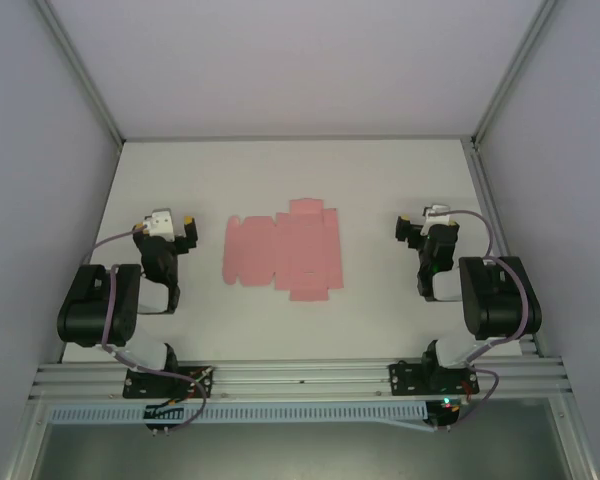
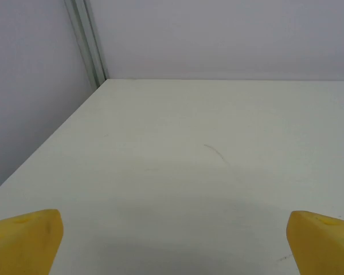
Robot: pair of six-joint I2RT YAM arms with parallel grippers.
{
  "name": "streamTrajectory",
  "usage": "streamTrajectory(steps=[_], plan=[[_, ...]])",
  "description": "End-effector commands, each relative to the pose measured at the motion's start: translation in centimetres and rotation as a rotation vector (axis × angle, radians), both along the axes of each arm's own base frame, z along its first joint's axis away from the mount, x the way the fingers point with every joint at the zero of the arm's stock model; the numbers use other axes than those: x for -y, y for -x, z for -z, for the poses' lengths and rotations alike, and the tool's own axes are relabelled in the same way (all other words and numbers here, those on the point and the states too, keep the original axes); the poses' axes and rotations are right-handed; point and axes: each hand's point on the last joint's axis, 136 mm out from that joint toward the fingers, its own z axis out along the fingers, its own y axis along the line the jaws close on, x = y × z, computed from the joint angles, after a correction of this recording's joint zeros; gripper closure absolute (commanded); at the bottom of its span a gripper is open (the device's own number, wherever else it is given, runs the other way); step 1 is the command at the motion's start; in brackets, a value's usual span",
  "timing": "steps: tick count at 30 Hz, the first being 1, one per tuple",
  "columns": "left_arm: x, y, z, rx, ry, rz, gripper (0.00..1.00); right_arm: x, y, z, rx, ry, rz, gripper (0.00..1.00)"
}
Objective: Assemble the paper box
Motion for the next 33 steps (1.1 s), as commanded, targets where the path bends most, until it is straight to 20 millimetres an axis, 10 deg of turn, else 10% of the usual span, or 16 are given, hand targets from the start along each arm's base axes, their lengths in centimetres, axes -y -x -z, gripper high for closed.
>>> streamTrajectory(steps=[1,21,33], plan=[[0.2,0.2,-0.5,0.012,-0.017,0.008,0.00,0.0,0.2,-0.5,0.018,-0.027,-0.001,0.00],[-0.4,0.1,-1.0,-0.001,0.002,-0.022,0.00,1.0,0.7,-2.3,0.036,-0.037,0.058,0.00],[0.4,-0.1,-5.9,0.006,0.061,0.016,0.00,0.6,0.4,-4.2,-0.002,-0.033,0.038,0.00]])
